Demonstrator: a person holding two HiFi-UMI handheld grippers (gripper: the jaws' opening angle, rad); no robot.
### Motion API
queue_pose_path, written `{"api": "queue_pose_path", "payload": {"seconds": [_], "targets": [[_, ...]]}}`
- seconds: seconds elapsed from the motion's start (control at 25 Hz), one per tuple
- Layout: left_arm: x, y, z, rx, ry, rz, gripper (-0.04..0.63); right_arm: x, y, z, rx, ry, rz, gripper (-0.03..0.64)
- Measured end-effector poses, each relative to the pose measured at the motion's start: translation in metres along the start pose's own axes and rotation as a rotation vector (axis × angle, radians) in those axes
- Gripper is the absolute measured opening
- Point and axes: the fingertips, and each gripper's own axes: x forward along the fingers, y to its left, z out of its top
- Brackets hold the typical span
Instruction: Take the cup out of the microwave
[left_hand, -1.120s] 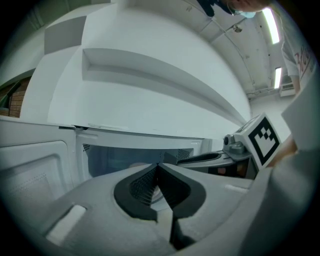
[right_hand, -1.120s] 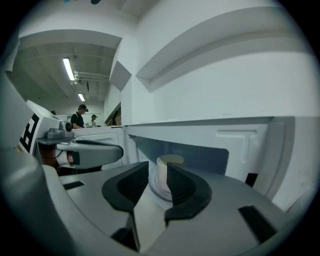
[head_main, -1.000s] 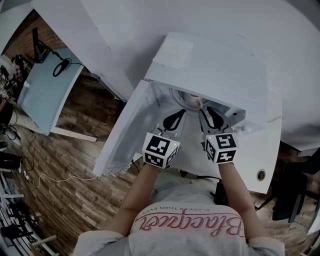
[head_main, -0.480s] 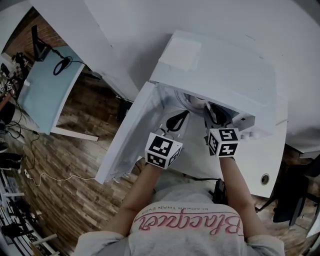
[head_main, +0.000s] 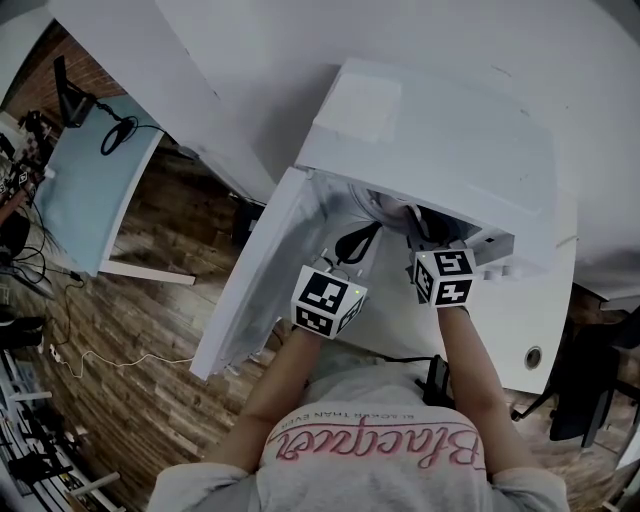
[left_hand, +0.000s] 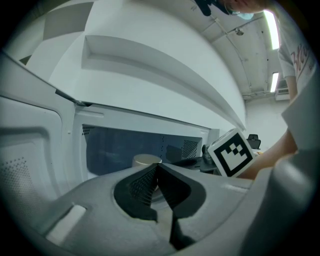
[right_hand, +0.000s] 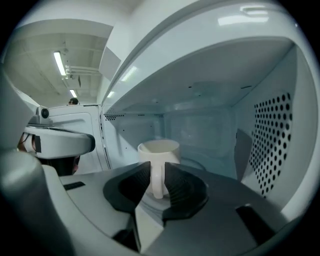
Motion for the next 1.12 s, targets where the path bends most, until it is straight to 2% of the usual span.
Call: {"api": "queue_pose_path", "payload": {"seconds": [0.24, 1.12], "targets": [[0.003, 0.002, -0.002, 0.001, 0.001, -0.006, 0.005, 0.002, -0.001, 0.0, -0.022, -0.005, 0.006, 0.06], [-0.004, 0.005, 0.0, 0.007, -0.018, 0.015, 0.005, -0.011, 0.008, 0.0, -0.013, -0.019, 0.003, 0.052]]}}
